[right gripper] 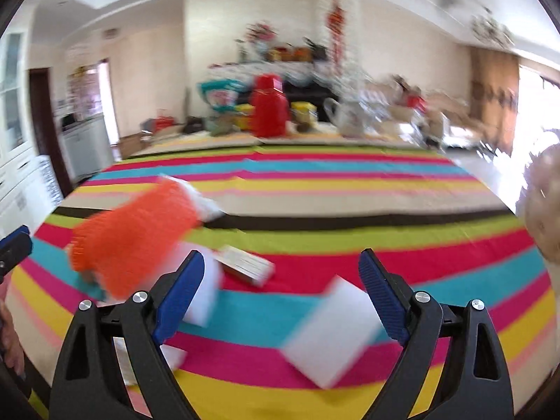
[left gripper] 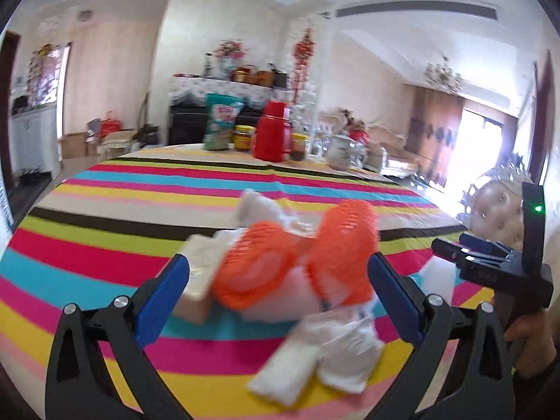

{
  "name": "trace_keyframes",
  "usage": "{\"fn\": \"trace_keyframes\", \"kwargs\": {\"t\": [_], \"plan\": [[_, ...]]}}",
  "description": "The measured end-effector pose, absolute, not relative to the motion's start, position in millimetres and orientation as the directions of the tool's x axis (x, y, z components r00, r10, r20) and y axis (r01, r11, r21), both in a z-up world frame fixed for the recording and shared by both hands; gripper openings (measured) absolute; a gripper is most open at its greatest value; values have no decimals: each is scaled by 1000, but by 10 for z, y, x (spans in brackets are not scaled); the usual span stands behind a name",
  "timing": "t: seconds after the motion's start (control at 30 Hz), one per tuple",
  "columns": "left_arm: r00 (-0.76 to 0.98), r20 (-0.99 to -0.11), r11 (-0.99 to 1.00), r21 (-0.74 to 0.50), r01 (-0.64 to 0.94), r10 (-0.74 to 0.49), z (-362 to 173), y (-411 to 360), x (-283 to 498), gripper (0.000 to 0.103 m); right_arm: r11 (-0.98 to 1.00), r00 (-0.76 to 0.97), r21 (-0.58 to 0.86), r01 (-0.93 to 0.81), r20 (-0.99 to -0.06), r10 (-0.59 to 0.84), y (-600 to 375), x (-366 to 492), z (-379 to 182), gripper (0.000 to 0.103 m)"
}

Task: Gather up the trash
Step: 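Move both open tools back over the table items, then grasp the white foam block with the right tool while the left tool grasps the white plastic bag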

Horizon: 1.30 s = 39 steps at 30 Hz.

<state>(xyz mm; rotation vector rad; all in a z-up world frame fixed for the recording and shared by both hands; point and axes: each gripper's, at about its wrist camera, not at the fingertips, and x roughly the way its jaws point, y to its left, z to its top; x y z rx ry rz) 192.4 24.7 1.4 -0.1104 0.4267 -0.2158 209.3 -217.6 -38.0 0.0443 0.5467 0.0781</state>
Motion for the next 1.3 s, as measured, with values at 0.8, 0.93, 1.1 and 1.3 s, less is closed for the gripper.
{"fn": "trace_keyframes", "kwargs": {"t": [0.8, 0.93, 1.1, 1.3], "plan": [[788, -585, 981, -114, 155, -193, -516, 227, 2261, 98, 980, 720, 150, 127, -694, 13, -2618, 2288, -925, 76], [786, -588, 981, -101, 165, -192, -526, 183, 2269, 98, 982, 696, 154, 106, -717, 37, -2594, 2360, -958, 65], [800, -560, 971, -35, 237, -215, -490, -26, 2115, 98, 987, 721, 148, 55, -691, 64, -2533, 2285, -895, 59], [746, -605, 940, -13, 340, -278, -560, -302, 2119, 85, 994, 767, 104, 22, -639, 50, -2430, 2152, -762, 59]]}}
